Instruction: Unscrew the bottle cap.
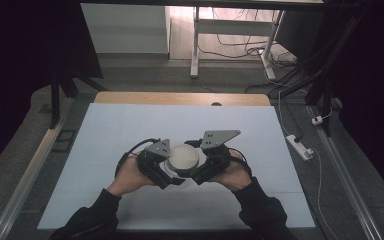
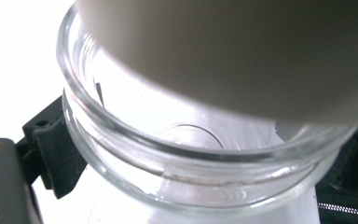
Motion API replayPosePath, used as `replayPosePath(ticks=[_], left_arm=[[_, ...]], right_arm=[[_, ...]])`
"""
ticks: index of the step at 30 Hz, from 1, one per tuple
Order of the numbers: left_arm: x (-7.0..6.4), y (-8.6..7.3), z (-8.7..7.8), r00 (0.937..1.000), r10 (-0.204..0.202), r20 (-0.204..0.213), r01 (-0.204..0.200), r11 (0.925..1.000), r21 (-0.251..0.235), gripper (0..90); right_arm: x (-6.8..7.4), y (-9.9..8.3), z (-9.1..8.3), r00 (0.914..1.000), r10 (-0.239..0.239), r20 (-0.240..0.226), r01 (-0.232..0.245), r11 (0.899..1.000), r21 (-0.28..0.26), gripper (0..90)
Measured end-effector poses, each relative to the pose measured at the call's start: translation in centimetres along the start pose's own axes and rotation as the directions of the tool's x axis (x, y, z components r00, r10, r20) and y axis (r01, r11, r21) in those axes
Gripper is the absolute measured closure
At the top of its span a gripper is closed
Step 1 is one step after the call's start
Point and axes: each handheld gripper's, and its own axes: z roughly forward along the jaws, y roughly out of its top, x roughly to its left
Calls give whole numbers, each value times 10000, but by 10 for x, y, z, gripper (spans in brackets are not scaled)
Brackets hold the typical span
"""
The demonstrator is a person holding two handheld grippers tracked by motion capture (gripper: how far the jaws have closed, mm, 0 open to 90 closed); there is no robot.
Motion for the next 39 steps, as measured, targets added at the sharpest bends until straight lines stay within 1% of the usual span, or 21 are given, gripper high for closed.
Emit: replayPosePath(ticks=[6,10,16,21,22,25,28,29,30,35,37,39], left_arm=[[4,-3,-1,9996,-175,-202,175,9998,2,78],[8,-5,-1,9982,-397,-457,397,9992,-19,77],[13,-6,-1,9957,-568,-736,567,9984,-32,77],[15,-6,-1,9939,-674,-876,672,9977,-50,77],[16,-7,-1,9929,-733,-941,730,9973,-76,78],[19,-6,-1,9912,-754,-1087,749,9972,-85,77],[21,-6,-1,9903,-789,-1143,781,9969,-122,77],[22,-6,-2,9888,-838,-1235,824,9965,-166,77],[22,-6,-2,9888,-838,-1235,824,9965,-166,77],[27,-6,-3,9848,-931,-1464,904,9956,-246,77],[28,-5,-3,9827,-1056,-1522,1011,9942,-370,78],[30,-5,-3,9827,-1010,-1554,968,9947,-345,77]], right_arm=[[0,-1,-5,9998,119,146,-118,9999,-87,71],[1,-2,-7,9994,153,315,-152,9999,-42,71],[6,-3,-10,9989,160,447,-155,9998,-100,71],[10,-6,-11,9981,285,553,-279,9996,-107,70],[12,-8,-11,9973,397,621,-394,9992,-59,70],[14,-10,-10,9965,528,641,-524,9986,-77,70],[16,-12,-10,9963,521,682,-514,9986,-132,71],[19,-13,-10,9954,553,786,-543,9984,-143,71],[19,-14,-10,9952,549,810,-538,9984,-157,71],[24,-17,-11,9939,520,977,-505,9986,-176,71],[27,-19,-11,9932,483,1064,-467,9988,-172,71],[28,-20,-12,9927,472,1113,-457,9988,-154,70]])
